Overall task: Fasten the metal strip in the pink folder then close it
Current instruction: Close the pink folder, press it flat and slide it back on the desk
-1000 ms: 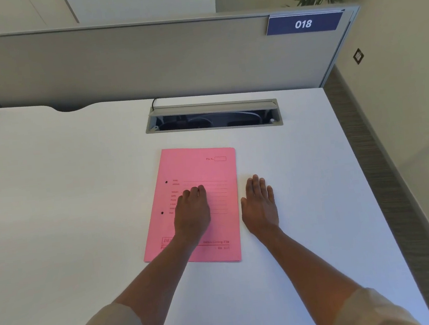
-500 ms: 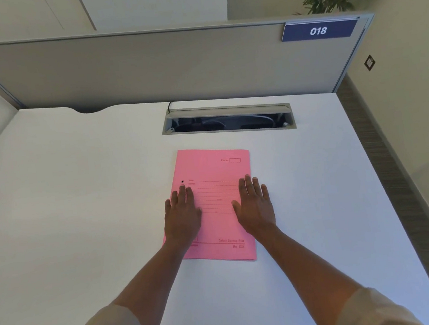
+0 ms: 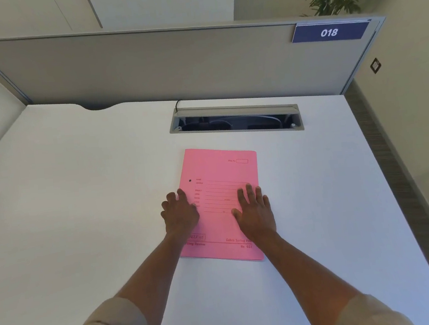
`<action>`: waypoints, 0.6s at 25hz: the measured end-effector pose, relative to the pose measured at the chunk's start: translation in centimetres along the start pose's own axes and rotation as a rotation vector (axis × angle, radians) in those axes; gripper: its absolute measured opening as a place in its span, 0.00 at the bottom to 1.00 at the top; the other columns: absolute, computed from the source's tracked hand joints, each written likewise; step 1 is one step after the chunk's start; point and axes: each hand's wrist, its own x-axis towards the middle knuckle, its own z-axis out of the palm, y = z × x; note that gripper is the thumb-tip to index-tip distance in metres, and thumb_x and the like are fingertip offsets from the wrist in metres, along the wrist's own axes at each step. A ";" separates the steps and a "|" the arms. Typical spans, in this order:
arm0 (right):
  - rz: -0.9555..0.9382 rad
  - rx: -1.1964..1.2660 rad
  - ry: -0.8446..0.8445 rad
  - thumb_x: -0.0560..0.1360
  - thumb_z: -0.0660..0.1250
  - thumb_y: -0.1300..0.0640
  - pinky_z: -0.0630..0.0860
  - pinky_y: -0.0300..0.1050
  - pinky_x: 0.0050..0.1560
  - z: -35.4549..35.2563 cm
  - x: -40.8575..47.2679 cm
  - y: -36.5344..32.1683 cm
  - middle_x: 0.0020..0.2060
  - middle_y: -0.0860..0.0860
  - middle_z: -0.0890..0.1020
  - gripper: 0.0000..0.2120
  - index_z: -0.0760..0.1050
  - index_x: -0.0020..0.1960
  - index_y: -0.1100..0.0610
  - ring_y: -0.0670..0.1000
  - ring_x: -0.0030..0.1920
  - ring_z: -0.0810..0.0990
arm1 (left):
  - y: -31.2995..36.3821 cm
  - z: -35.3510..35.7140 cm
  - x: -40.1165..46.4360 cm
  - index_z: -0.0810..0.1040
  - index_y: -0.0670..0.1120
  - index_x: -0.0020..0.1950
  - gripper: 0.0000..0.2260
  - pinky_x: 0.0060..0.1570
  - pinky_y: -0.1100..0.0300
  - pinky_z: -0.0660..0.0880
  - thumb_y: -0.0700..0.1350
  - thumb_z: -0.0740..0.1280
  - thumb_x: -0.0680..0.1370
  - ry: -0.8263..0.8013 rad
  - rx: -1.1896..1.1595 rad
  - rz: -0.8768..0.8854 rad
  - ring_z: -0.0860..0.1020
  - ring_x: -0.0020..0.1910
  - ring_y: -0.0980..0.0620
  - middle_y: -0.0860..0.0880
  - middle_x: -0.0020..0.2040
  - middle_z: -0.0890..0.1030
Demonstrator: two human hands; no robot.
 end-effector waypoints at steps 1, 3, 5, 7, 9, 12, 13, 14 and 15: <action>-0.005 0.001 -0.002 0.82 0.49 0.42 0.47 0.59 0.78 0.0 -0.1 0.0 0.81 0.55 0.47 0.31 0.45 0.80 0.53 0.62 0.80 0.45 | -0.2 -0.1 0.3 0.58 0.44 0.78 0.28 0.64 0.44 0.68 0.50 0.62 0.80 -0.015 -0.034 -0.017 0.67 0.67 0.38 0.41 0.72 0.64; -0.017 0.005 -0.007 0.82 0.49 0.42 0.46 0.59 0.78 0.0 -0.1 0.1 0.81 0.55 0.46 0.31 0.45 0.80 0.53 0.61 0.80 0.45 | -0.5 -0.5 1.0 0.60 0.47 0.78 0.29 0.66 0.43 0.68 0.51 0.64 0.79 -0.031 -0.135 -0.069 0.68 0.68 0.38 0.42 0.72 0.64; -0.016 0.010 -0.008 0.82 0.49 0.42 0.46 0.59 0.78 0.0 0.0 0.1 0.81 0.55 0.45 0.31 0.44 0.80 0.53 0.61 0.80 0.44 | -0.9 -1.2 1.8 0.63 0.47 0.77 0.28 0.66 0.45 0.72 0.52 0.65 0.79 -0.029 -0.261 -0.089 0.73 0.66 0.39 0.42 0.70 0.71; -0.007 0.014 -0.002 0.82 0.49 0.42 0.45 0.59 0.78 0.1 0.1 0.2 0.81 0.55 0.45 0.31 0.43 0.80 0.52 0.61 0.80 0.43 | -1.2 -1.8 2.2 0.65 0.48 0.77 0.26 0.63 0.46 0.75 0.51 0.65 0.79 -0.052 -0.406 -0.065 0.78 0.62 0.41 0.43 0.67 0.77; -0.003 0.024 0.008 0.82 0.49 0.42 0.44 0.59 0.78 0.2 0.1 0.2 0.81 0.54 0.45 0.31 0.44 0.80 0.52 0.61 0.80 0.43 | -1.4 -2.2 1.8 0.64 0.51 0.78 0.27 0.63 0.46 0.75 0.50 0.65 0.79 -0.077 -0.547 -0.050 0.79 0.61 0.41 0.43 0.67 0.79; 0.000 0.033 0.010 0.82 0.49 0.42 0.44 0.59 0.77 0.3 0.1 0.1 0.81 0.54 0.45 0.31 0.44 0.80 0.52 0.61 0.80 0.43 | -1.7 -2.4 0.7 0.61 0.53 0.79 0.30 0.63 0.47 0.76 0.47 0.67 0.79 -0.057 -0.644 -0.024 0.79 0.60 0.43 0.46 0.67 0.79; 0.002 0.034 0.005 0.82 0.49 0.42 0.43 0.58 0.77 0.3 0.1 0.1 0.81 0.54 0.45 0.31 0.44 0.80 0.52 0.60 0.80 0.43 | -1.8 -2.3 0.4 0.60 0.53 0.79 0.31 0.62 0.47 0.76 0.45 0.68 0.79 -0.049 -0.678 -0.017 0.80 0.60 0.44 0.47 0.67 0.78; 0.002 0.035 0.000 0.82 0.49 0.42 0.43 0.58 0.77 0.2 0.0 0.1 0.81 0.53 0.44 0.31 0.43 0.80 0.51 0.60 0.80 0.42 | -1.8 -2.3 0.2 0.60 0.52 0.79 0.31 0.62 0.47 0.76 0.43 0.68 0.78 -0.044 -0.716 -0.009 0.80 0.59 0.44 0.47 0.68 0.78; 0.001 0.045 -0.005 0.82 0.50 0.42 0.43 0.58 0.77 0.0 0.1 0.0 0.81 0.53 0.44 0.32 0.43 0.80 0.51 0.60 0.80 0.42 | -1.9 -2.2 0.1 0.60 0.52 0.79 0.31 0.63 0.46 0.77 0.42 0.68 0.78 -0.042 -0.754 -0.002 0.80 0.59 0.44 0.47 0.69 0.77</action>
